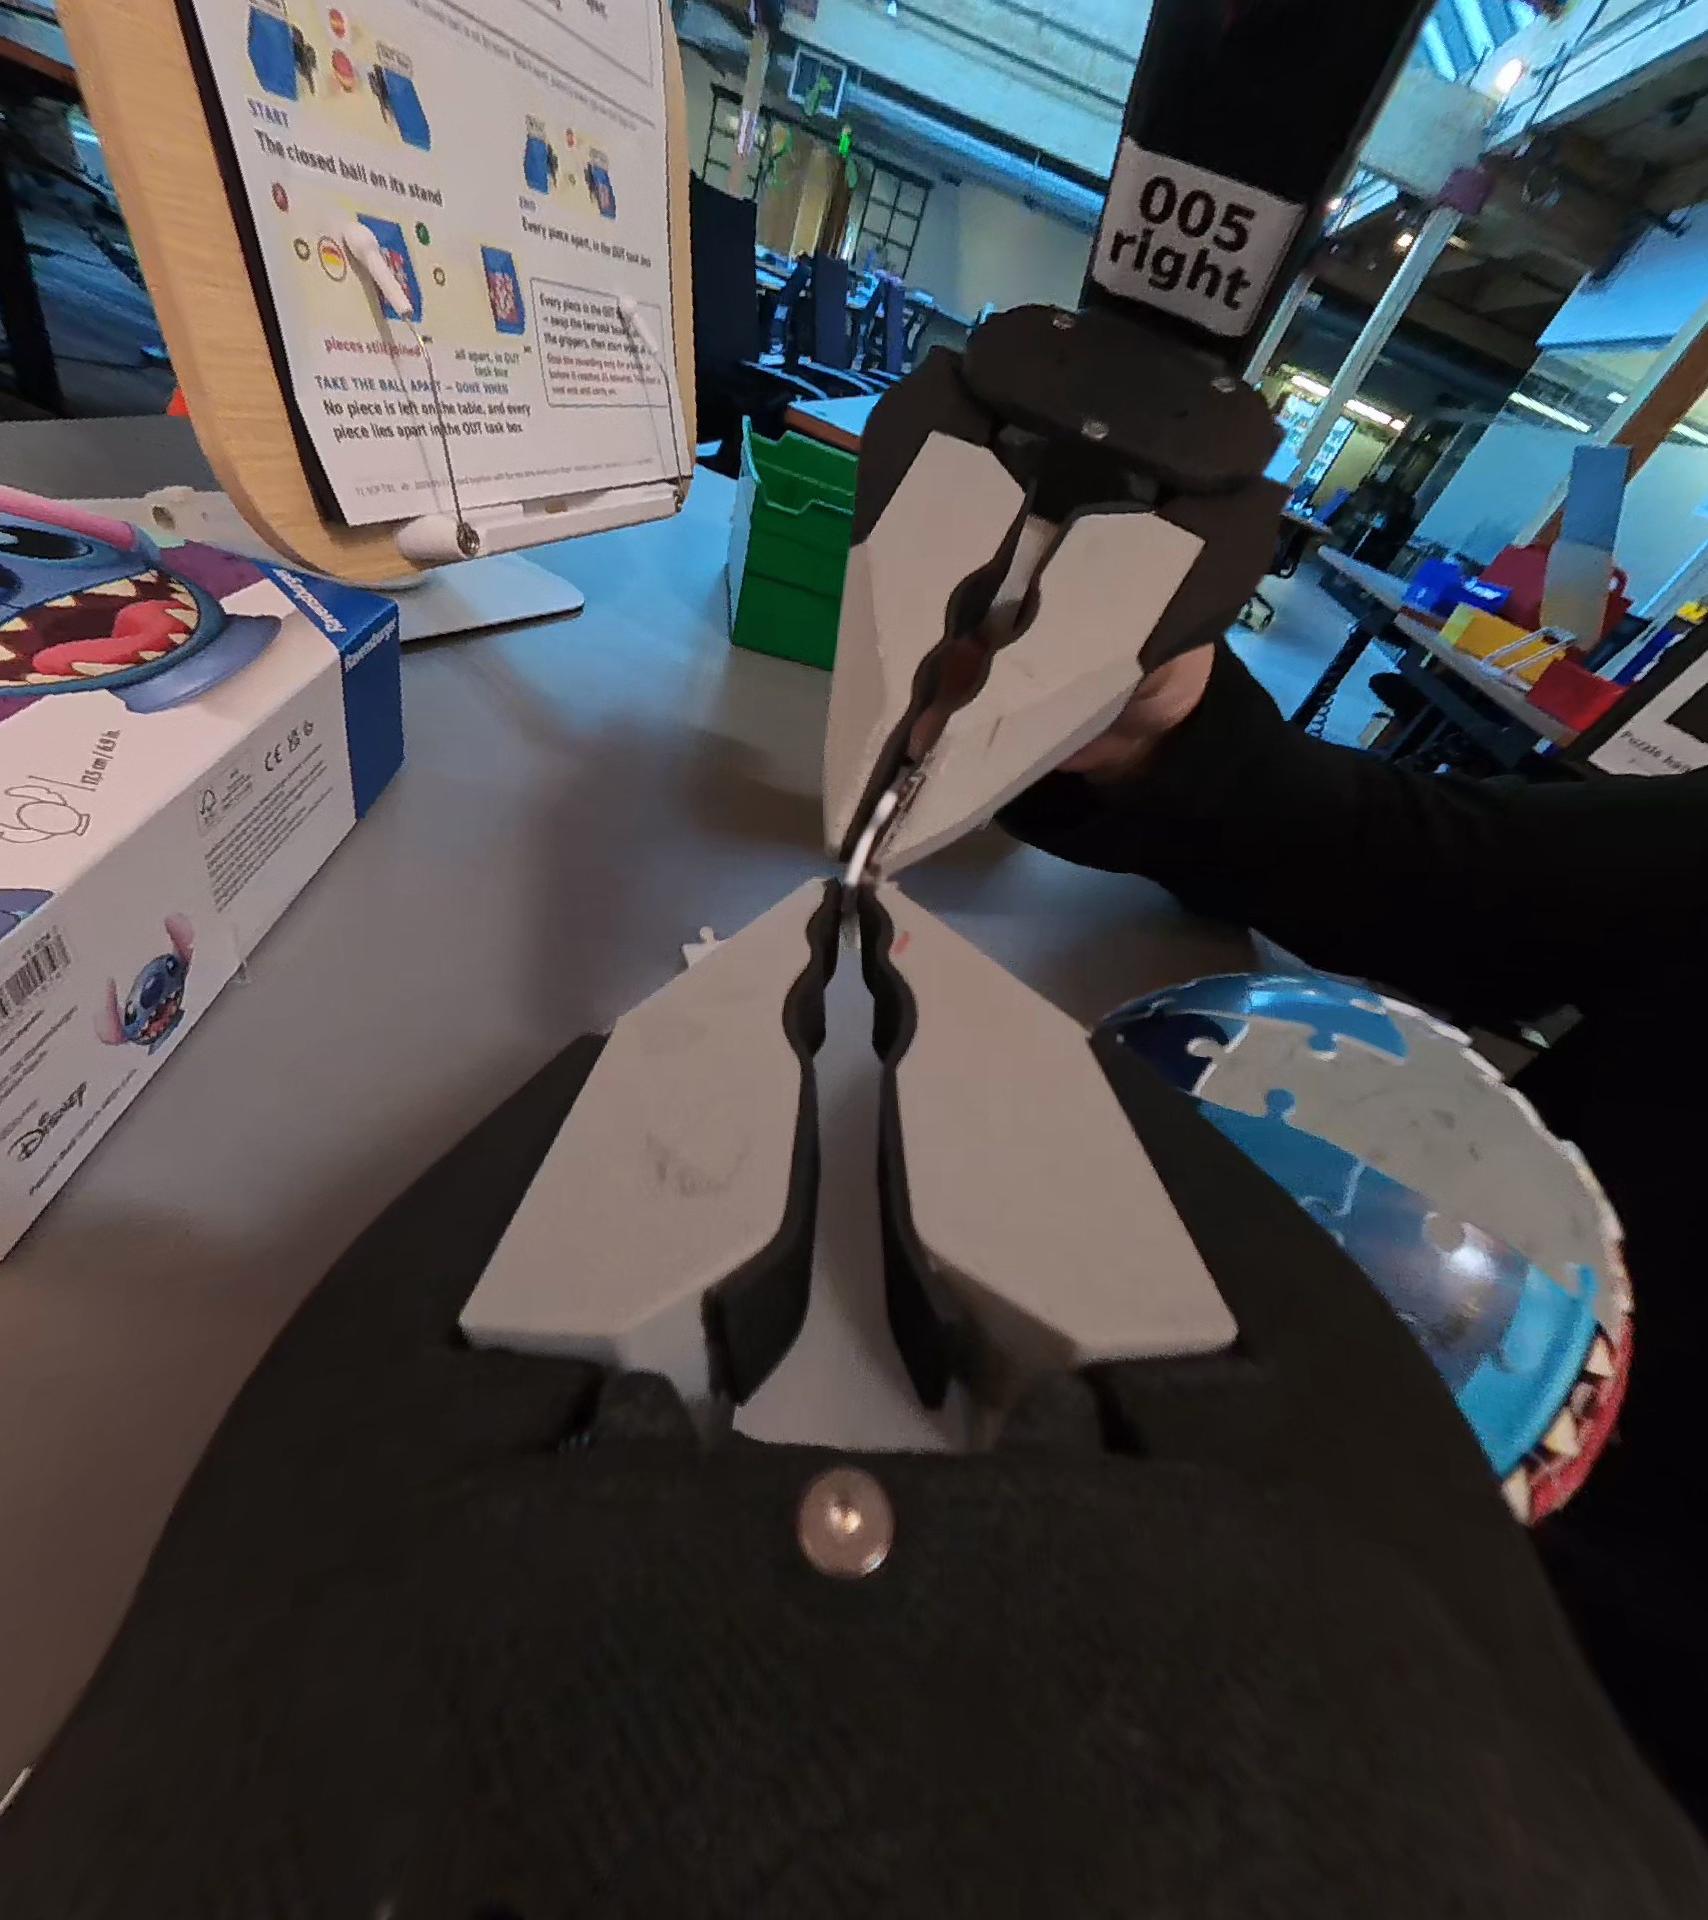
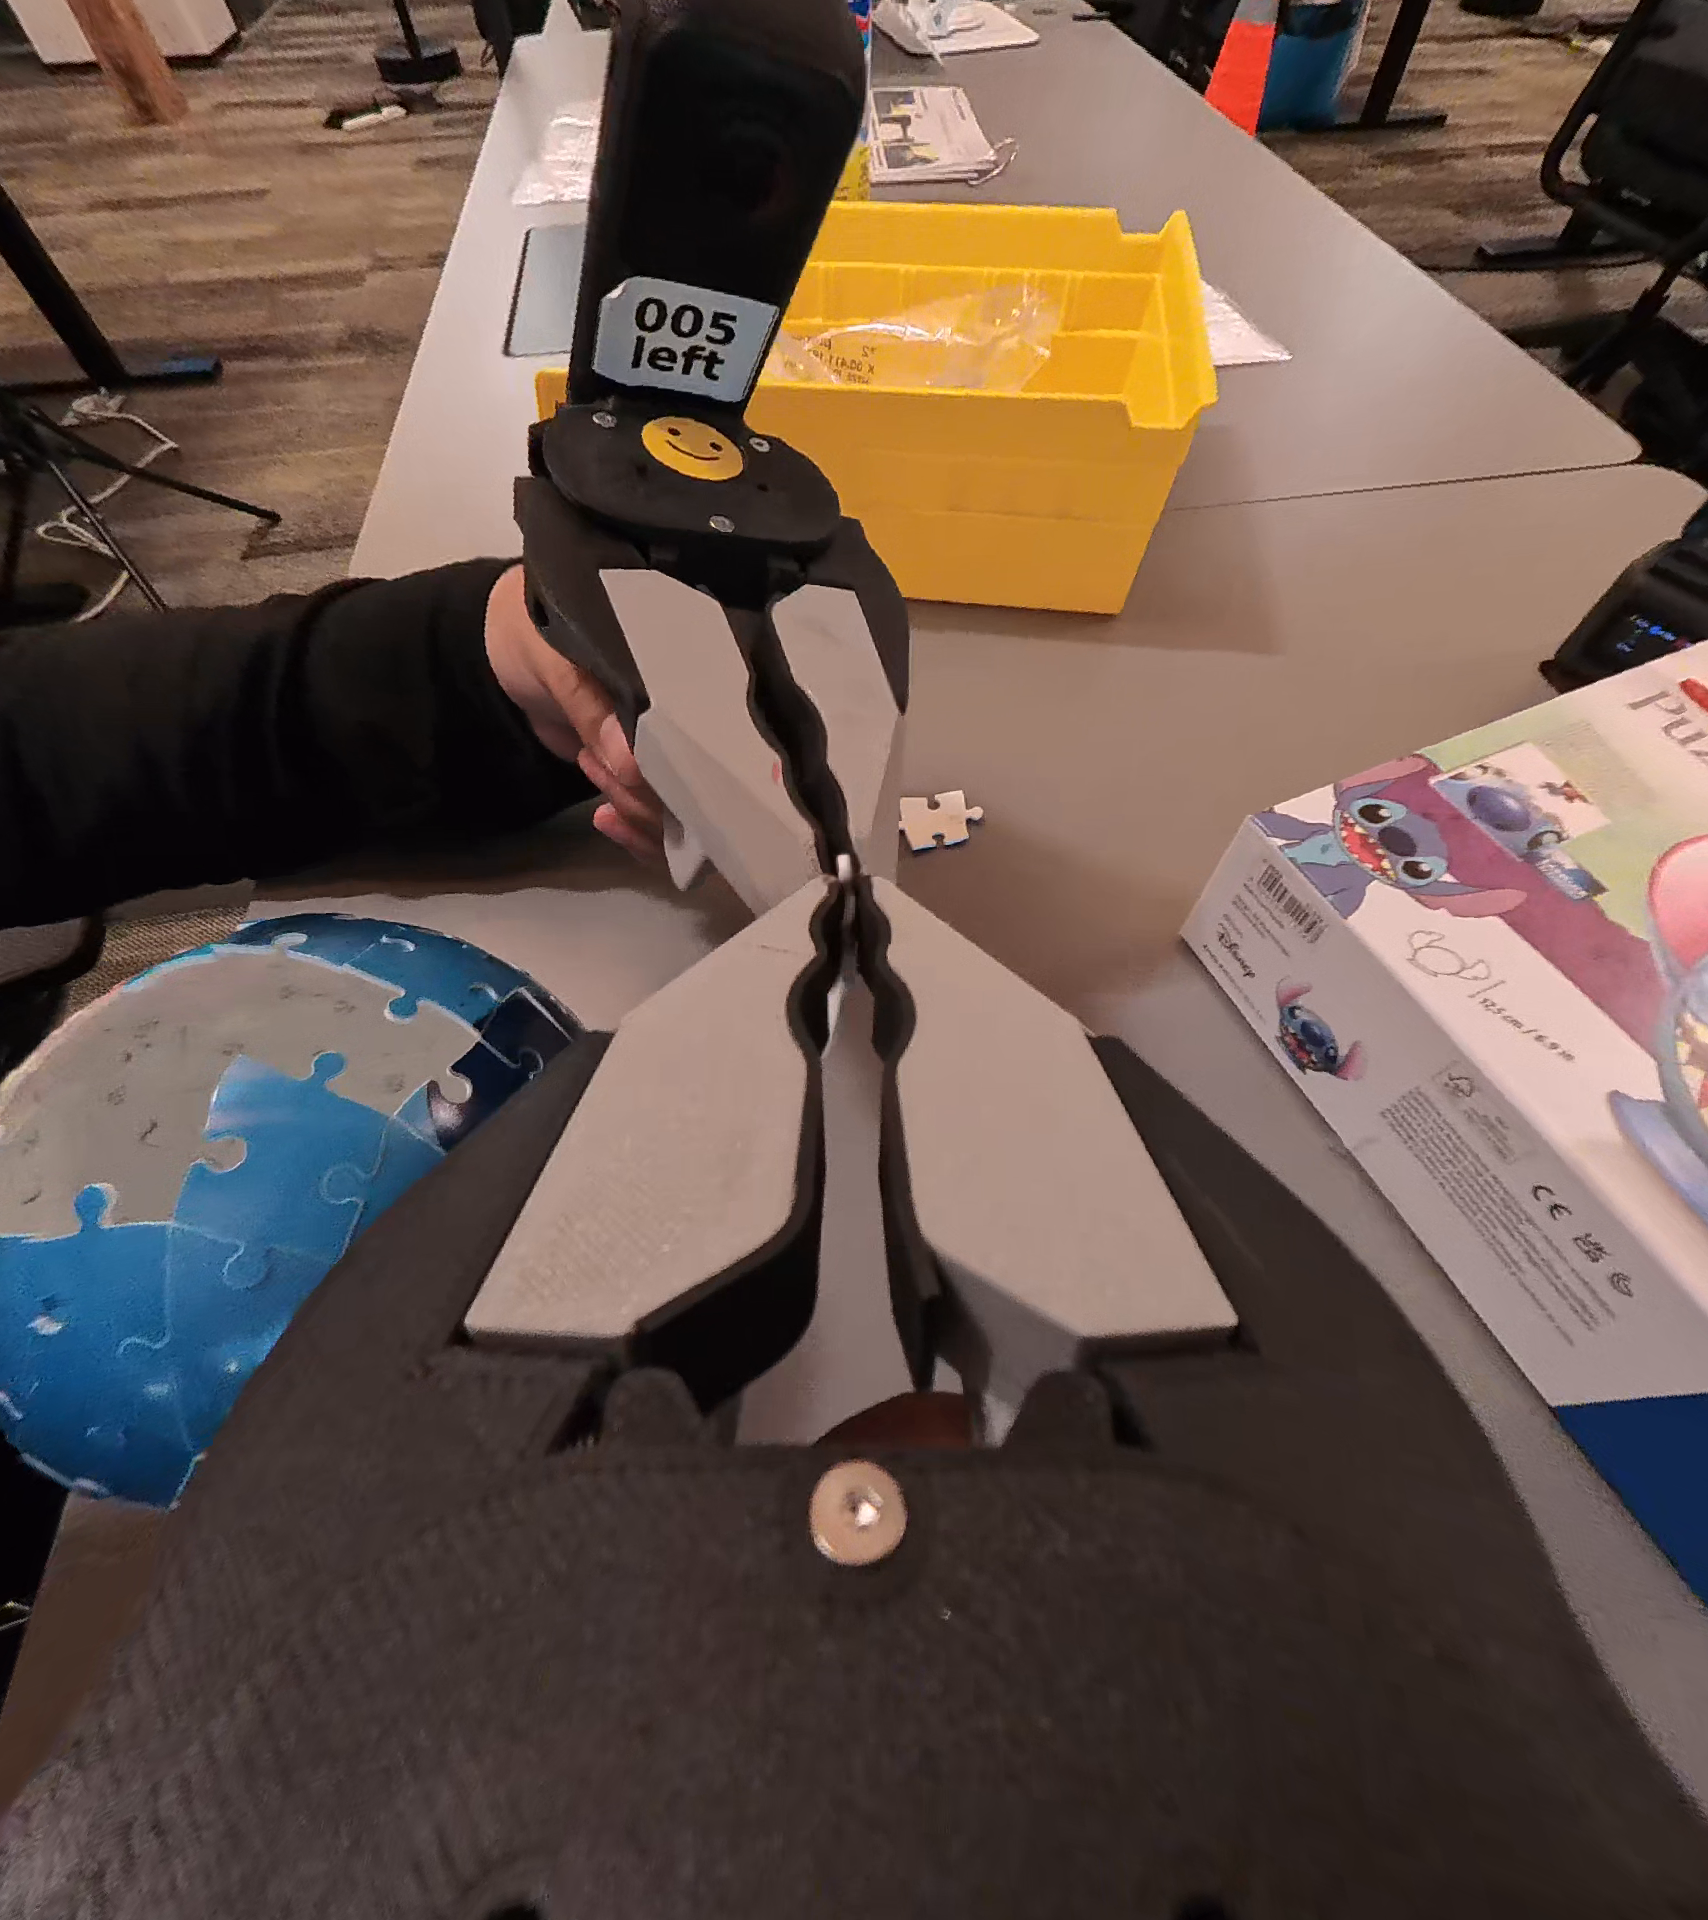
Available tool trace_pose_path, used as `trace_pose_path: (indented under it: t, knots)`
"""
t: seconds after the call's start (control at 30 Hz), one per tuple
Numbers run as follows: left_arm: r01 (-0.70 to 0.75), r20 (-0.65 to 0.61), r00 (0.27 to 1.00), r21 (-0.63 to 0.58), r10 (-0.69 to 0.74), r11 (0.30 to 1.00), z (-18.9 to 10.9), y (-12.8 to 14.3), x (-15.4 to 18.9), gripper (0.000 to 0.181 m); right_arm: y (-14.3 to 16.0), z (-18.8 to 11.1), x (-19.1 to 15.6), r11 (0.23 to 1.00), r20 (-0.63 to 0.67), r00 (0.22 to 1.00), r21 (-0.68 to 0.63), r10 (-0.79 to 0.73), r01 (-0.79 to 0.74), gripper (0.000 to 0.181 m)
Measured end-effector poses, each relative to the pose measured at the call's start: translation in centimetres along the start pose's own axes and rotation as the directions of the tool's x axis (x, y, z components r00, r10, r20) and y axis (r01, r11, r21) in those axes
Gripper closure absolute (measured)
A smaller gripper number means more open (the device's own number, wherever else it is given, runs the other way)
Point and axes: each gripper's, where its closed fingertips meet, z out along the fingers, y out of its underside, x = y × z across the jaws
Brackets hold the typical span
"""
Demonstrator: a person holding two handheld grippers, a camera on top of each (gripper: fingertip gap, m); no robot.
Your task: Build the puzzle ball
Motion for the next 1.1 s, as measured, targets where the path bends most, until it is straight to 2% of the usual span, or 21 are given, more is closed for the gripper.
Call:
trace_pose_path:
  t: [0.2, 0.37, 0.6, 0.83, 1.1]
  knots:
    - [-0.019, -0.006, 1.0, 0.006, 0.019, 1.0, -0.1, -0.4, 0.6, 0.18, -0.4, -0.5, -0.2, 0.999, -0.011, 0.999, -0.003, -0.041, 0.041, 0.181]
    - [0.008, 0.012, 1.0, 0.029, -0.008, 1.0, -0.6, -1.1, 0.3, 0.147, -1.6, -1.7, -1.5, 0.995, -0.006, 0.996, 0.04, -0.086, 0.086, 0.181]
    - [-0.035, 0.065, 0.997, 0.04, 0.032, 0.999, -1.3, -1.6, 0.1, 0.149, -1.5, -1.2, -3.8, 0.987, -0.021, 0.987, 0.007, -0.161, 0.161, 0.181]
    - [-0.014, 0.088, 0.996, 0.061, 0.009, 0.998, -2.1, -2.1, -0.5, 0.149, -1.0, -0.6, -5.9, 0.975, 0.005, 0.975, -0.04, -0.22, 0.22, 0.181]
    - [-0.05, 0.101, 0.994, 0.026, 0.047, 0.998, -1.6, -1.7, -0.2, 0.149, -0.8, -1.1, -6.8, 0.965, -0.01, 0.966, -0.031, -0.259, 0.259, 0.181]
